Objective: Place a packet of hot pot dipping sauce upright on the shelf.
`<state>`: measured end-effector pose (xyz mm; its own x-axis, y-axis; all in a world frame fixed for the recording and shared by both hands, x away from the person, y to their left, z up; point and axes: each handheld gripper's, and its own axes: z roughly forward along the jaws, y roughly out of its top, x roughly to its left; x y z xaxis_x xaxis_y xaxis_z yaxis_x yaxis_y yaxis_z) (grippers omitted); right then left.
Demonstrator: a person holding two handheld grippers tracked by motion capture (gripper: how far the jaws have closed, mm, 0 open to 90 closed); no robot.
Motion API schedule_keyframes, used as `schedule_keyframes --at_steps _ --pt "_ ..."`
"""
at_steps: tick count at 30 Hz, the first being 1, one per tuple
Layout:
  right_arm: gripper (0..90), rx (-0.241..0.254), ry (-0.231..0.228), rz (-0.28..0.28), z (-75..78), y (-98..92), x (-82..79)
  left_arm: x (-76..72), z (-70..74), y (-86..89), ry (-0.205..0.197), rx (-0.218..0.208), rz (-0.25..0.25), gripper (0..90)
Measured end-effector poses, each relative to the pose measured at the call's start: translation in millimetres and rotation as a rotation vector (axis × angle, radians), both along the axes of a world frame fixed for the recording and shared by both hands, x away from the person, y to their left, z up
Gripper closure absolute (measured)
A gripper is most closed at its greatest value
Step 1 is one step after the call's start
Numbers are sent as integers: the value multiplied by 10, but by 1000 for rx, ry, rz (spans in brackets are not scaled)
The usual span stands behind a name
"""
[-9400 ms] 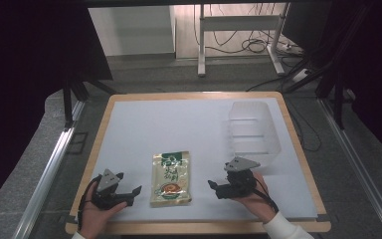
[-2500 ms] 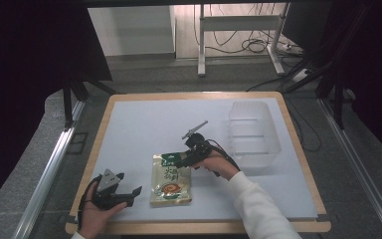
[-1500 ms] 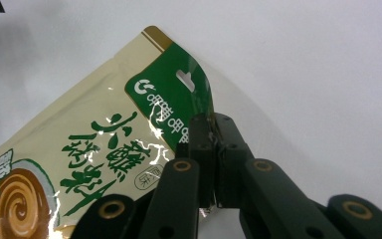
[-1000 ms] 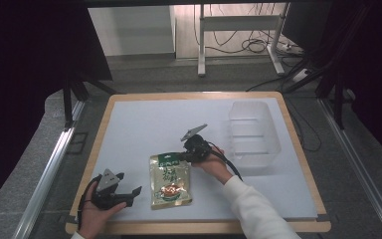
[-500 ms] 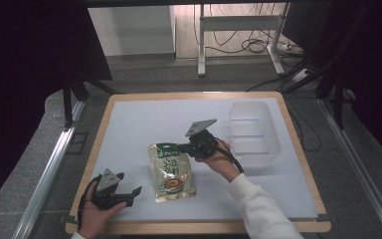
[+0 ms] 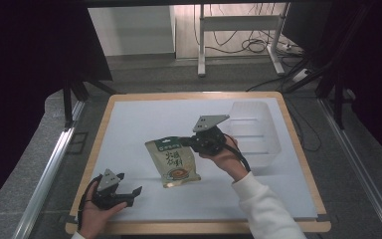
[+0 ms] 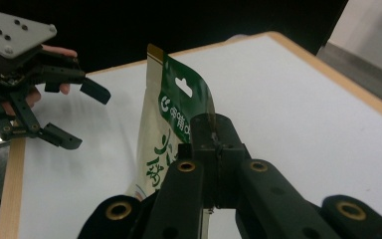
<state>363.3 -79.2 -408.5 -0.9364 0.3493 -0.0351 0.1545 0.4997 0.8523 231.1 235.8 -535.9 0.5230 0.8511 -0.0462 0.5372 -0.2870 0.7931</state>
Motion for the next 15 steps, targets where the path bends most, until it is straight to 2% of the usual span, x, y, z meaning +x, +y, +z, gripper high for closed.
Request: schedule_keyframes --at_steps 8,15 --pt "896 40 -55 -7 157 -96 -51 3 -3 0 1 3 -2 172" --pt "896 43 -76 -36 216 -158 -50 4 -5 -1 2 4 -3 172"
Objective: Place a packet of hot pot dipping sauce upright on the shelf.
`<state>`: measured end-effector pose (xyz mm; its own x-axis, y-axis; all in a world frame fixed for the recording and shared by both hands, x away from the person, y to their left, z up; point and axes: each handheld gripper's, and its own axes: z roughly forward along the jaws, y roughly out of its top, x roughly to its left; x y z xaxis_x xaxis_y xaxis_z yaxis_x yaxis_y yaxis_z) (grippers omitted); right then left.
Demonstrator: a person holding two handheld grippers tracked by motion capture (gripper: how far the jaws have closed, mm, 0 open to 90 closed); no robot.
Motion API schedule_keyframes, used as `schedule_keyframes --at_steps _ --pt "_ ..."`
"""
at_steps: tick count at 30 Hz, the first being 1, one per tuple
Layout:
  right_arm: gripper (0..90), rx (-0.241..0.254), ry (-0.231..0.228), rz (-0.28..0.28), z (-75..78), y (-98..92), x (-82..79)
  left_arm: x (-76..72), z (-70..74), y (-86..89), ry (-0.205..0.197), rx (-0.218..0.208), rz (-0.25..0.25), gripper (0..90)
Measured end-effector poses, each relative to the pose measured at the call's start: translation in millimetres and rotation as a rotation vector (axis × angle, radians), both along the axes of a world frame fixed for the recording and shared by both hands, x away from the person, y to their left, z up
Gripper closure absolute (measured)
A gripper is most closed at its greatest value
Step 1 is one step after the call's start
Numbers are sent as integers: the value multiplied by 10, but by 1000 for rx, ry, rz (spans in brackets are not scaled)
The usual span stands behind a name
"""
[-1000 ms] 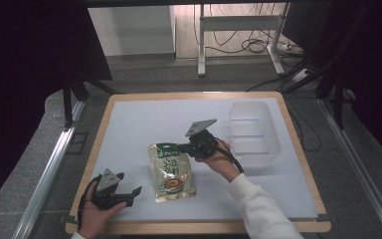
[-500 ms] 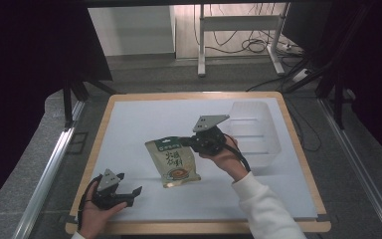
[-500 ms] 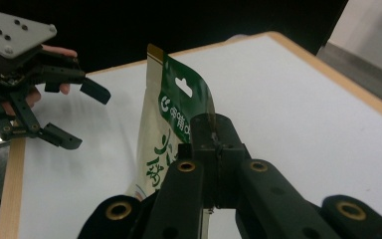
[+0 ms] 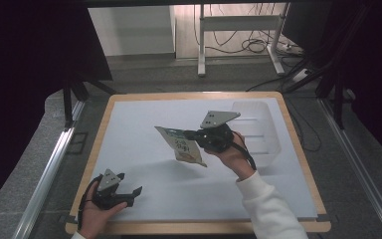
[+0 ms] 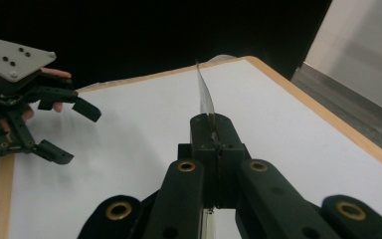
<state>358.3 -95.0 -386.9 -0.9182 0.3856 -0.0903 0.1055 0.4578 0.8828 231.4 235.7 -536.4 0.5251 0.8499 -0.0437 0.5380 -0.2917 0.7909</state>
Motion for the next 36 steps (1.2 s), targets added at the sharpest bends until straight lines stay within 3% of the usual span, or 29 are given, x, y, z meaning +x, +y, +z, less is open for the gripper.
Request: schedule_keyframes --at_steps 36 --pt "896 78 -38 -77 295 -379 7 3 -6 -4 2 3 -1 172"
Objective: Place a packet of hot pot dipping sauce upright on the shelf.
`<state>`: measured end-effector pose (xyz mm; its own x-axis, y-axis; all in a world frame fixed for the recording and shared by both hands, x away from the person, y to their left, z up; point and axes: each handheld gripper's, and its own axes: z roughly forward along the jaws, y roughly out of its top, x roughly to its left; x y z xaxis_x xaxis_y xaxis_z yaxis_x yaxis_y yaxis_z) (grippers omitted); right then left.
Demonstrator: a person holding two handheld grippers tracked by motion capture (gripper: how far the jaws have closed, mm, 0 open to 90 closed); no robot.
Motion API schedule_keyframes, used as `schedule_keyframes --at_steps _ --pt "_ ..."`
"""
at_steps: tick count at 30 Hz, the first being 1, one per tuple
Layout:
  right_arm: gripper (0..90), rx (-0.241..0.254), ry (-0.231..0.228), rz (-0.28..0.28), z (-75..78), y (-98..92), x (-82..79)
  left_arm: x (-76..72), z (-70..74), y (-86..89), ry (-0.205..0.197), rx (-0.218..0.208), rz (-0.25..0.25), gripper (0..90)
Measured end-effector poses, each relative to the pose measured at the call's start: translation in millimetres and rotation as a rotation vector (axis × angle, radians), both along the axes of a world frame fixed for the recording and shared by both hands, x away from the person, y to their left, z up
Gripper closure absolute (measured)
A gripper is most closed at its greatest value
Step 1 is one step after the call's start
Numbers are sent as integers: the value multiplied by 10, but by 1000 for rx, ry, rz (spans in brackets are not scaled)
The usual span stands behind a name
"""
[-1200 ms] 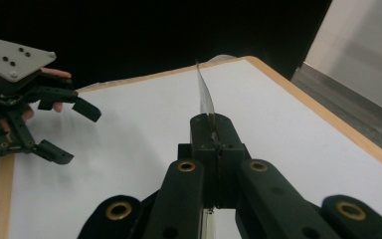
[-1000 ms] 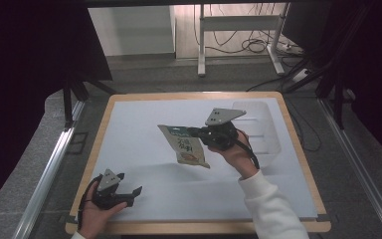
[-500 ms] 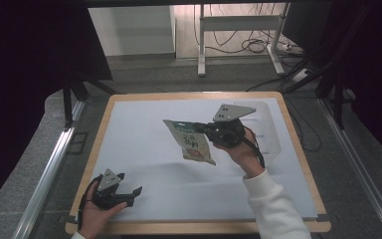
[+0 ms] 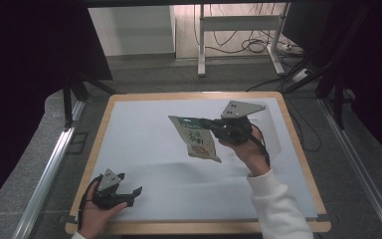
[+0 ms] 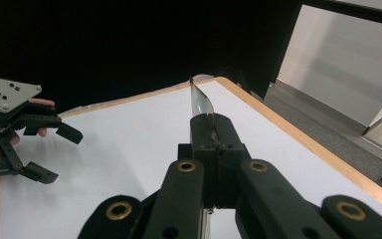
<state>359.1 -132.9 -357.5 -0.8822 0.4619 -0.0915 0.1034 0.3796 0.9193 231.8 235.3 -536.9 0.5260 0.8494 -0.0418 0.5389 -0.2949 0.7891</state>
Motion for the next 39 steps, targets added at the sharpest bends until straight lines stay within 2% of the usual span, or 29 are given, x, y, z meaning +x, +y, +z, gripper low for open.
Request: schedule_keyframes --at_steps 39 --pt "897 44 -17 -62 112 -302 70 2 -9 -13 8 0 -7 172"
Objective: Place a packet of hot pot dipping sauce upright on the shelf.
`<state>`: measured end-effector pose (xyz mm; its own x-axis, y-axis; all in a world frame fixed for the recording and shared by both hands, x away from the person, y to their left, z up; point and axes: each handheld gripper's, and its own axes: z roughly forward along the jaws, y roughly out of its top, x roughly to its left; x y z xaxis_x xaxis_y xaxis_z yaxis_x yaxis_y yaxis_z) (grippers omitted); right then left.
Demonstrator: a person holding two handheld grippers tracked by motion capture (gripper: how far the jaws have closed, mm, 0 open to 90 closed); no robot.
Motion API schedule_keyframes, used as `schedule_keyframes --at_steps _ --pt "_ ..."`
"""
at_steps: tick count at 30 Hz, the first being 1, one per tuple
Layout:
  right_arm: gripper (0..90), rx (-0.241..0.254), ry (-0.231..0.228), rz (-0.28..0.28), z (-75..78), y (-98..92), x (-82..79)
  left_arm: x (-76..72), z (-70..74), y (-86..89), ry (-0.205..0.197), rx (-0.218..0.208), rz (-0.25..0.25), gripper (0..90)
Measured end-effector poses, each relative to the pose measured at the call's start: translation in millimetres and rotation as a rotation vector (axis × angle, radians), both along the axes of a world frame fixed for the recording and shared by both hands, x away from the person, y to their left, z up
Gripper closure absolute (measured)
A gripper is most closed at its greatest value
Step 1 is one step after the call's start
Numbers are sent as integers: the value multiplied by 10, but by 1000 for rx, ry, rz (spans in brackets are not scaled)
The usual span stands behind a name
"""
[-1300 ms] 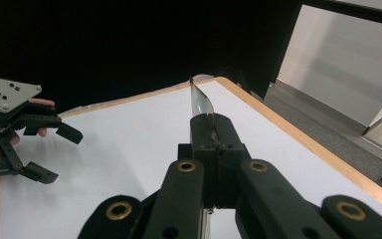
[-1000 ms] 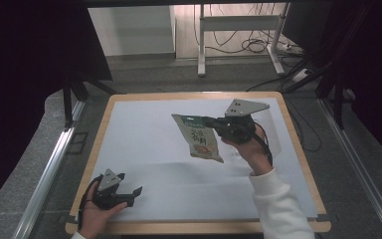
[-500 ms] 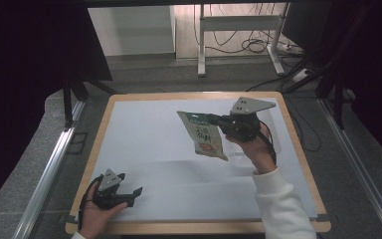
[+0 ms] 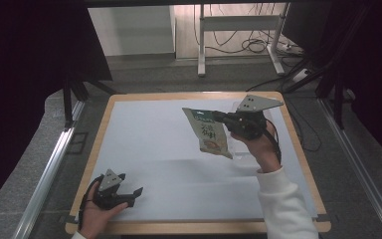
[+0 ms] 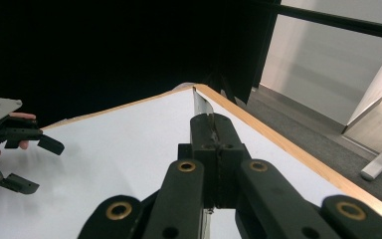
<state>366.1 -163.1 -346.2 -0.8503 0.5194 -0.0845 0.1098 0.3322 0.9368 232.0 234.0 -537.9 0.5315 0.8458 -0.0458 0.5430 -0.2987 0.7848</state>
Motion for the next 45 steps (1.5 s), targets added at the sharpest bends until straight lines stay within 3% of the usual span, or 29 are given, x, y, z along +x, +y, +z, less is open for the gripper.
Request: schedule_keyframes --at_steps 28,45 --pt "897 39 -23 -61 97 -333 78 2 0 -3 1 1 -3 172" --pt "897 50 -13 -89 123 -645 239 7 -1 -10 2 3 5 172"
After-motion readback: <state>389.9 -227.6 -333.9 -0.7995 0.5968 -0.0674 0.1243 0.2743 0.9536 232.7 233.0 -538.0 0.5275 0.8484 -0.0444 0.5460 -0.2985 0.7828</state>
